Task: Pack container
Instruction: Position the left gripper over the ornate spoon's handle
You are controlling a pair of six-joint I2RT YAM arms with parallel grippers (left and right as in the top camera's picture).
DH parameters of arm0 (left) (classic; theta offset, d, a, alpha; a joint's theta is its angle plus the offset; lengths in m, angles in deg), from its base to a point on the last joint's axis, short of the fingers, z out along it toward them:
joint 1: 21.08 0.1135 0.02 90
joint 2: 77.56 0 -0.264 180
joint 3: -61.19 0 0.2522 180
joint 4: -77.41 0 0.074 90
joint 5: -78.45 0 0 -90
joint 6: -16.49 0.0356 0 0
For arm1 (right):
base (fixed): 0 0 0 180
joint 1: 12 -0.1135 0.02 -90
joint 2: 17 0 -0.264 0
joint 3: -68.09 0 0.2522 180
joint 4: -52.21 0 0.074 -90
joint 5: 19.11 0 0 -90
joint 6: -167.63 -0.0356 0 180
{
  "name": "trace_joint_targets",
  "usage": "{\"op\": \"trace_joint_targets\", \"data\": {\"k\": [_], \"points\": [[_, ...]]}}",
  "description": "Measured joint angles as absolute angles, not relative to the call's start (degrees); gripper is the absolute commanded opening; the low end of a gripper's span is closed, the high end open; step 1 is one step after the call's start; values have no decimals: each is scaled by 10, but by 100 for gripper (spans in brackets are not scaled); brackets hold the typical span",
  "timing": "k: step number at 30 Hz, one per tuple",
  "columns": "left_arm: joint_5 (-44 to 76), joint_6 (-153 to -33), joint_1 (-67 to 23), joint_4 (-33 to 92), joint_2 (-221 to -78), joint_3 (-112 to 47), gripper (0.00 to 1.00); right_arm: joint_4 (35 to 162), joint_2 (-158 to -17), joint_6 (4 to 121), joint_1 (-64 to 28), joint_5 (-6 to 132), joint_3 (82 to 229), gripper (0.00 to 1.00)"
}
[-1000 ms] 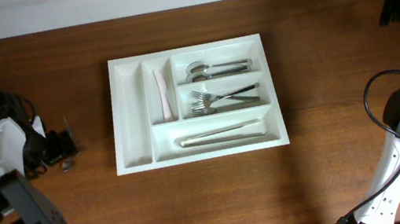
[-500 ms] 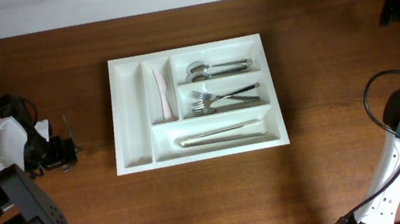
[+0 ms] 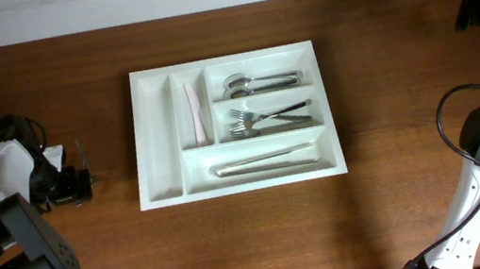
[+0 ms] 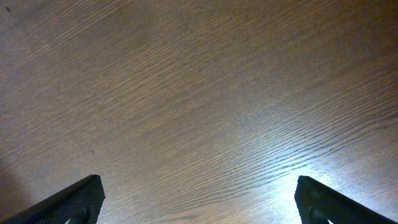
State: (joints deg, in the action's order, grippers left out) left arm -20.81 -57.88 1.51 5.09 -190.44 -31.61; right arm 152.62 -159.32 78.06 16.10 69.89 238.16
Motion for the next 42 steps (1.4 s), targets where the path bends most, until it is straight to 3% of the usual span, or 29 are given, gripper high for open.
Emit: {"op": "trace_joint_targets", "data": {"k": [12, 15, 42], "points": [[-197, -534, 15, 78, -1907, -316, 99, 1526, -1593, 781, 161, 699, 2381, 99], [-190, -528, 15, 78, -1907, -316, 95, 1526, -1593, 781, 161, 699, 2381, 99], [-167, -523, 15, 74, -1948, -316, 96, 1526, -1593, 781, 161, 699, 2382, 99]]}}
